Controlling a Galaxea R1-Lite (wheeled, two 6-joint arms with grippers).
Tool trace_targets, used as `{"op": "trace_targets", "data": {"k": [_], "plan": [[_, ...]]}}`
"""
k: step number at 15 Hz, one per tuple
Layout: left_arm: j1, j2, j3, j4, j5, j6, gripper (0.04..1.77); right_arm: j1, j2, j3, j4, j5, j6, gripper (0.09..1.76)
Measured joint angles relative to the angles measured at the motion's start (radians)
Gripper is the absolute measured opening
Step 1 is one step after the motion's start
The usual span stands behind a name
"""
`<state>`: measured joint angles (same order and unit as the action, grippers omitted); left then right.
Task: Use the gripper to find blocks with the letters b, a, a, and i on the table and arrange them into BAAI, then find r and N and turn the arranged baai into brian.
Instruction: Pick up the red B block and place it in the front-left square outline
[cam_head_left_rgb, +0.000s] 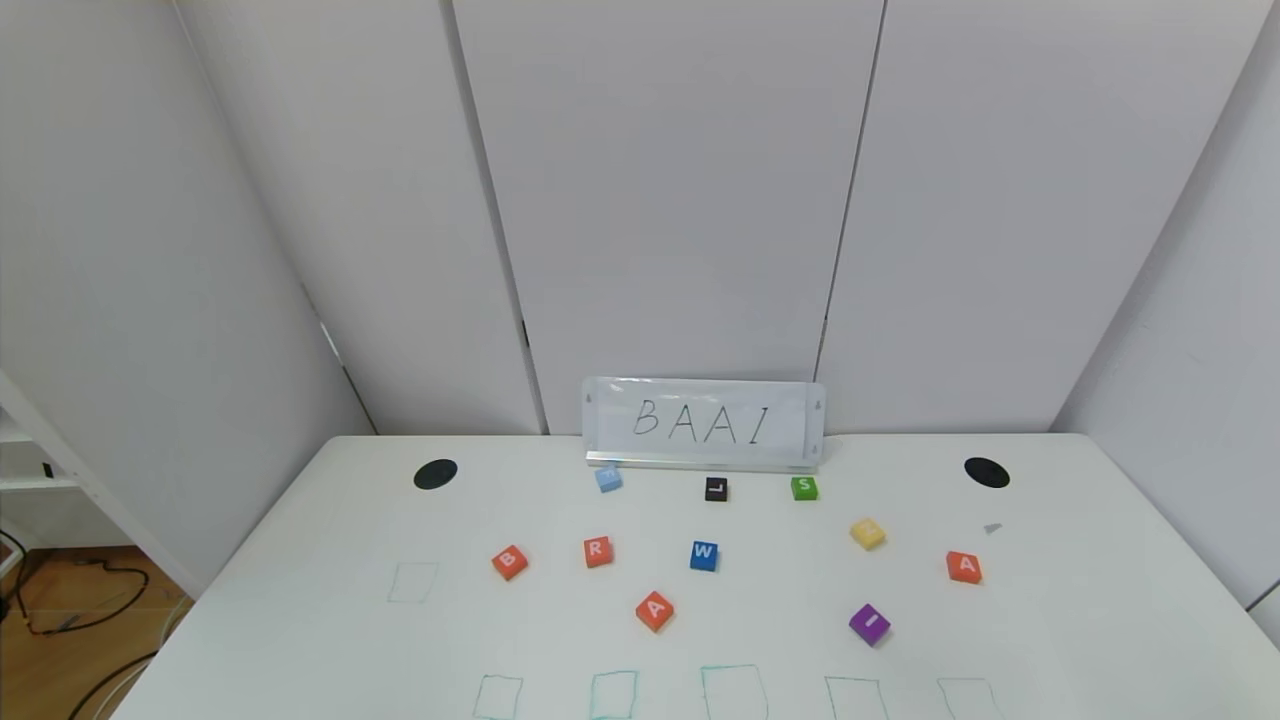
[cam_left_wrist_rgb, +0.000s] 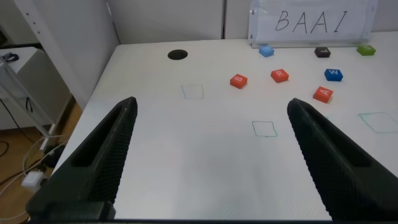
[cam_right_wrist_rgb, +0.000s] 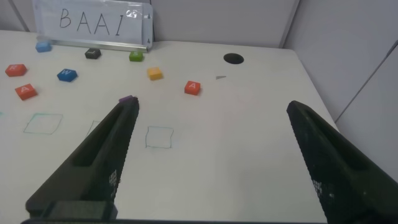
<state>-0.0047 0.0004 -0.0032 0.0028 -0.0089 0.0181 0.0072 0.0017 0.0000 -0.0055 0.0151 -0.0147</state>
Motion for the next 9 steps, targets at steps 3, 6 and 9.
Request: {"op": "trace_targets", "data": {"k": [3, 6, 9], "plan": [[0.0, 0.0, 0.0, 0.0, 0.013, -0.019, 1.72, 0.0, 0.0, 0.0, 0.0, 0.0, 0.0, 1.71], [0.0, 0.0, 0.001, 0.0, 0.013, -0.016, 1.72, 0.0, 0.0, -0.001, 0.001, 0.0, -0.001, 1.71], [0.0, 0.0, 0.001, 0.0, 0.013, -0.023, 1.72, 0.0, 0.0, -0.002, 0.001, 0.0, -0.001, 1.71]]}}
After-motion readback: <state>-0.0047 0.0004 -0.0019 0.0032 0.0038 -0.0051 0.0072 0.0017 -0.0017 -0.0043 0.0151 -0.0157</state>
